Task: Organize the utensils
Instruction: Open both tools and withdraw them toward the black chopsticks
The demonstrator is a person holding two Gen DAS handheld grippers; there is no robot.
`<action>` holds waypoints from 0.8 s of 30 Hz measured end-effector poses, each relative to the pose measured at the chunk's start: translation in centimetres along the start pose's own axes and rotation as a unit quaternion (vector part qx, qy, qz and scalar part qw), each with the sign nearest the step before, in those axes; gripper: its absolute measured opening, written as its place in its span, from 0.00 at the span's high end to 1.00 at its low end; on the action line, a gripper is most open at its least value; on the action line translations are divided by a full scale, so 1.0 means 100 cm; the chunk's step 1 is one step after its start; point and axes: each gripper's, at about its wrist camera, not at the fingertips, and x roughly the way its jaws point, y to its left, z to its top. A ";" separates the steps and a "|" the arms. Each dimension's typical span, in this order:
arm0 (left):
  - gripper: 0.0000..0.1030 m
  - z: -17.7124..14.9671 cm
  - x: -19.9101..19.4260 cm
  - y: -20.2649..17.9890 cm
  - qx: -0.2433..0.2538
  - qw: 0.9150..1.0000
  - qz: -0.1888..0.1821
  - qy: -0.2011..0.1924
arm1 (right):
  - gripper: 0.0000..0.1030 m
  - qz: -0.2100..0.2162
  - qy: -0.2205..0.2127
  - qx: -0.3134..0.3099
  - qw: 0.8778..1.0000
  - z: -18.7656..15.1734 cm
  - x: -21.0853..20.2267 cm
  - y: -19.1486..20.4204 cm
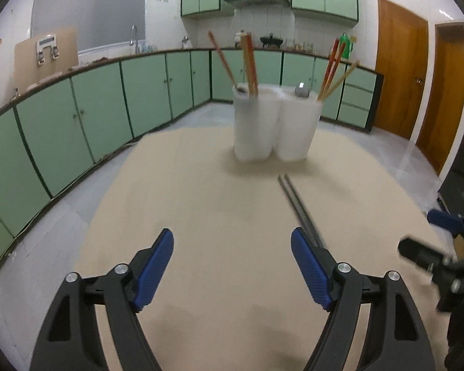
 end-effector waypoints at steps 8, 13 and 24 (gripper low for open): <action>0.25 -0.030 0.004 0.013 -0.002 0.999 0.016 0.030 | 0.11 -0.002 0.046 -0.007 0.999 -0.044 0.017 0.018; 0.24 -0.036 0.003 0.018 -0.004 0.999 0.020 0.037 | 0.27 0.004 0.059 -0.016 0.998 -0.045 0.024 0.030; 0.22 -0.037 0.000 0.017 -0.001 0.999 0.017 0.036 | 0.34 -0.010 0.066 -0.022 0.998 -0.044 0.026 0.031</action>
